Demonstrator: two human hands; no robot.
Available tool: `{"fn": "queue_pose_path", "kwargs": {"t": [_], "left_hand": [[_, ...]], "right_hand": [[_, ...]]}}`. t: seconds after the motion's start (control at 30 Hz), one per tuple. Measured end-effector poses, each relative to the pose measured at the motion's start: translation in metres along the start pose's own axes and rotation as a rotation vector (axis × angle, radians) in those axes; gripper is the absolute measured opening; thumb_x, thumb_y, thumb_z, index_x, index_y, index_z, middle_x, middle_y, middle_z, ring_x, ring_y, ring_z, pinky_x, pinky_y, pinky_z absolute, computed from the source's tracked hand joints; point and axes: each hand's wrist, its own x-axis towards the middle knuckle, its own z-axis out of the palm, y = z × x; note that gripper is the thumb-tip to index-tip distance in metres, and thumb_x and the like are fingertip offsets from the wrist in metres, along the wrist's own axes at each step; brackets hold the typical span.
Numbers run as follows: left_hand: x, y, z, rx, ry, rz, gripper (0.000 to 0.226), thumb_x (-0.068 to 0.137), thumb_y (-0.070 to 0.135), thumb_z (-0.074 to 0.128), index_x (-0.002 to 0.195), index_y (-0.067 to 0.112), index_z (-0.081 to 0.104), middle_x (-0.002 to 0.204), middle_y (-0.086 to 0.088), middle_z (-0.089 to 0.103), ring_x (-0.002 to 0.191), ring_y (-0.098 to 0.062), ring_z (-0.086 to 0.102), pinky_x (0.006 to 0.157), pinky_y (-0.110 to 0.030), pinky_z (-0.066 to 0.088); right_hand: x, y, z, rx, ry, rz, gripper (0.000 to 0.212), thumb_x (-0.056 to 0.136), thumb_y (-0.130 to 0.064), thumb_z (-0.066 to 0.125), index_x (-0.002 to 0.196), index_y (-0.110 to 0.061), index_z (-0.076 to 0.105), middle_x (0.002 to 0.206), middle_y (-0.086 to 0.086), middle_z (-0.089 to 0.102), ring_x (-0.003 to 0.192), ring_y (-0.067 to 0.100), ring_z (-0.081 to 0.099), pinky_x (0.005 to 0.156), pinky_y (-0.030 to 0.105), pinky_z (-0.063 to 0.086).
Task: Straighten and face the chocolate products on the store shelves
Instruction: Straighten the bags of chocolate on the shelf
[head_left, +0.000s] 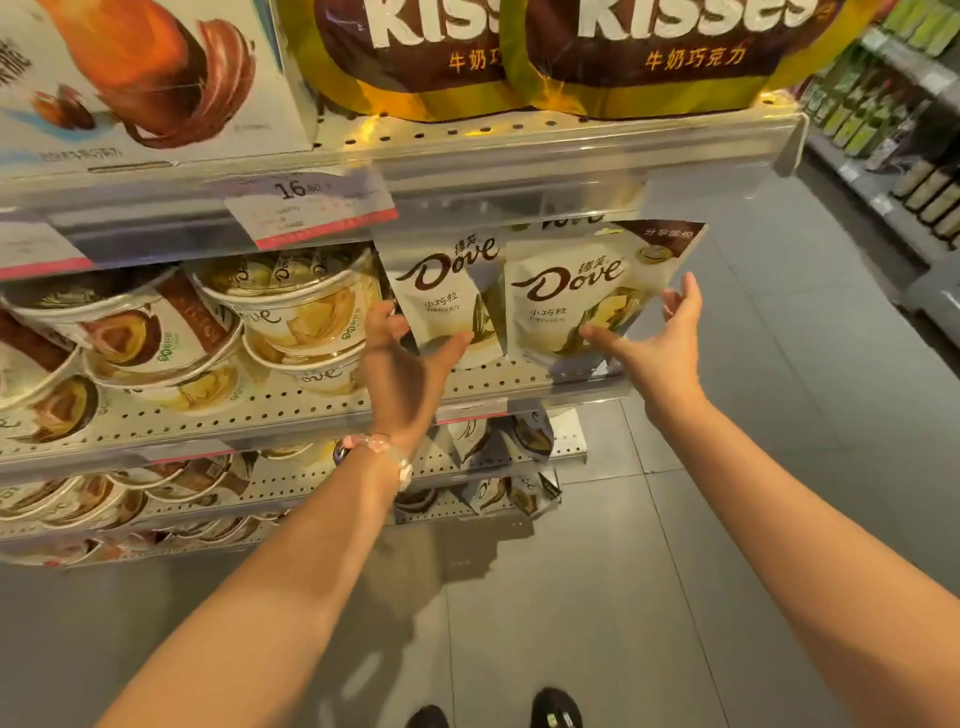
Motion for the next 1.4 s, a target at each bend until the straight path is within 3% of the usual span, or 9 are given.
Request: {"fn": "queue_pose_path", "kwargs": {"t": [0.23,0.4,0.53,0.67,0.8,0.97,1.03,1.23,1.4], "left_hand": [[0.001,-0.006,0.006,0.124,0.009,-0.03,0.036,0.07,0.01,0.08,0.095,0.009,0.055,0.085,0.006,0.065,0.077,0.011,0.059,0.071,-0.006,0.045],[0.02,-0.012,0.007,-0.056,-0.168,-0.291,0.027,0.071,0.002,0.076,0.087,0.021,0.064,0.084,0.011,0.071,0.079,0.003,0.067,0.064,-0.009,0.05],[0.027,-0.018,0.007,-0.014,-0.197,-0.33,0.022,0.077,0.009,0.074,0.082,0.025,0.061,0.068,0.024,0.069,0.069,0.011,0.064,0.051,-0.003,0.044],[0.031,-0.02,0.01,0.027,-0.188,-0.391,0.016,0.084,0.022,0.069,0.1,0.022,0.066,0.095,0.012,0.071,0.088,-0.002,0.067,0.069,-0.013,0.049],[0.027,-0.021,0.01,0.098,-0.125,-0.393,0.014,0.088,0.027,0.063,0.08,0.03,0.052,0.076,0.013,0.057,0.067,0.004,0.055,0.048,-0.002,0.039],[0.019,-0.016,0.007,0.037,-0.098,-0.493,0.011,0.092,0.023,0.056,0.082,0.027,0.055,0.091,-0.016,0.065,0.109,-0.044,0.052,0.083,-0.044,0.051],[0.018,-0.013,0.006,-0.019,-0.076,-0.551,0.01,0.089,0.015,0.057,0.081,0.019,0.053,0.083,-0.016,0.062,0.088,-0.024,0.051,0.098,-0.056,0.039],[0.019,-0.012,0.01,-0.199,0.076,-0.636,0.029,0.084,0.002,0.061,0.11,0.004,0.051,0.118,-0.018,0.06,0.111,-0.028,0.057,0.1,-0.043,0.044],[0.012,-0.018,0.012,-0.137,0.077,-0.443,0.013,0.087,0.007,0.06,0.1,0.01,0.061,0.102,-0.003,0.064,0.094,-0.011,0.06,0.08,-0.015,0.047]], "right_hand": [[0.017,0.004,-0.006,0.037,-0.235,-0.041,0.06,0.063,-0.009,0.082,0.109,-0.029,0.049,0.105,-0.016,0.059,0.098,-0.004,0.054,0.064,-0.002,0.041],[0.034,0.007,-0.014,0.075,-0.32,0.038,0.034,0.068,-0.003,0.078,0.095,-0.019,0.064,0.095,-0.002,0.072,0.09,0.013,0.068,0.074,0.027,0.055],[0.041,0.006,-0.014,0.149,-0.395,0.059,0.018,0.078,-0.005,0.07,0.092,-0.016,0.065,0.09,-0.001,0.074,0.087,0.016,0.071,0.07,0.022,0.055],[0.043,0.006,-0.01,0.175,-0.398,0.084,0.014,0.084,-0.004,0.063,0.091,-0.016,0.061,0.086,-0.005,0.074,0.088,0.013,0.07,0.071,0.021,0.055],[0.044,0.004,-0.008,0.184,-0.377,0.112,0.015,0.088,-0.002,0.056,0.1,-0.011,0.059,0.099,0.003,0.071,0.094,0.016,0.068,0.081,0.028,0.054],[0.042,0.002,-0.01,0.203,-0.321,0.135,0.023,0.092,-0.002,0.05,0.115,-0.002,0.054,0.108,0.009,0.067,0.101,0.02,0.065,0.087,0.031,0.051],[0.041,0.0,-0.01,0.218,-0.315,0.131,0.022,0.093,-0.002,0.048,0.113,-0.004,0.055,0.106,0.007,0.067,0.1,0.019,0.065,0.084,0.028,0.051],[0.035,0.002,-0.004,0.236,-0.239,0.113,0.018,0.092,-0.001,0.049,0.106,-0.01,0.057,0.11,0.007,0.066,0.106,0.021,0.062,0.089,0.031,0.051],[0.028,0.005,0.0,0.267,-0.164,0.075,0.025,0.092,-0.004,0.052,0.117,-0.004,0.05,0.11,0.007,0.063,0.099,0.014,0.062,0.083,0.025,0.053]]}}
